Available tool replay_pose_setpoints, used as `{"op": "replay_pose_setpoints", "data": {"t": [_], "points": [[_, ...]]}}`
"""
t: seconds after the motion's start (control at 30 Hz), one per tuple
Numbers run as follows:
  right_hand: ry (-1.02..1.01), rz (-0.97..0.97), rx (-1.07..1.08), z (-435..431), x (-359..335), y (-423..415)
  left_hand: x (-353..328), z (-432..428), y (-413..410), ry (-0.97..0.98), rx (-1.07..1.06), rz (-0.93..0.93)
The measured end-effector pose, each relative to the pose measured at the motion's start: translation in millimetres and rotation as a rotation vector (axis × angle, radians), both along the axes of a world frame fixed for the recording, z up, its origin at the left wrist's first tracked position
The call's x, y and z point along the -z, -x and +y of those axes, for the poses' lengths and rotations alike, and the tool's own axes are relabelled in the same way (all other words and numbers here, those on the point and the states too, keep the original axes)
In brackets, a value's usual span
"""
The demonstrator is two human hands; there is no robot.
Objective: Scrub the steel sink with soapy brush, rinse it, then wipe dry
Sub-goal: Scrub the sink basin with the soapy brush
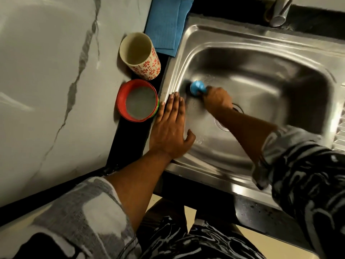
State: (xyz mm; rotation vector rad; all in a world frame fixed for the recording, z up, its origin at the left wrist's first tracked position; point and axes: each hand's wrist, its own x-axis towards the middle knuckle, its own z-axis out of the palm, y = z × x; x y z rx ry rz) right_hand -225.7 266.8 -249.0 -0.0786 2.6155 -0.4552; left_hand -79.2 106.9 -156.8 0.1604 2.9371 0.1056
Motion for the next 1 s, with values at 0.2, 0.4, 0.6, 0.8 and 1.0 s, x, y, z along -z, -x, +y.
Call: {"op": "replay_pose_setpoints", "data": {"t": [0.2, 0.4, 0.6, 0.8, 1.0], "points": [[-0.029, -0.060, -0.109, -9, 1, -43, -1, 0, -1, 0.003, 0.000, 0.011], [-0.096, -0.095, -0.426, 8, -9, -84, -1, 0, -1, 0.003, 0.003, 0.019], [-0.001, 0.008, 0.049, -1, -7, 19, 0, 1, -1, 0.020, -0.003, -0.013], [-0.096, -0.130, -0.312, -5, -15, -79, -1, 1, -1, 0.009, 0.001, 0.017], [-0.160, -0.031, -0.457, -9, -22, -53, -2, 1, -1, 0.006, 0.002, 0.019]]}}
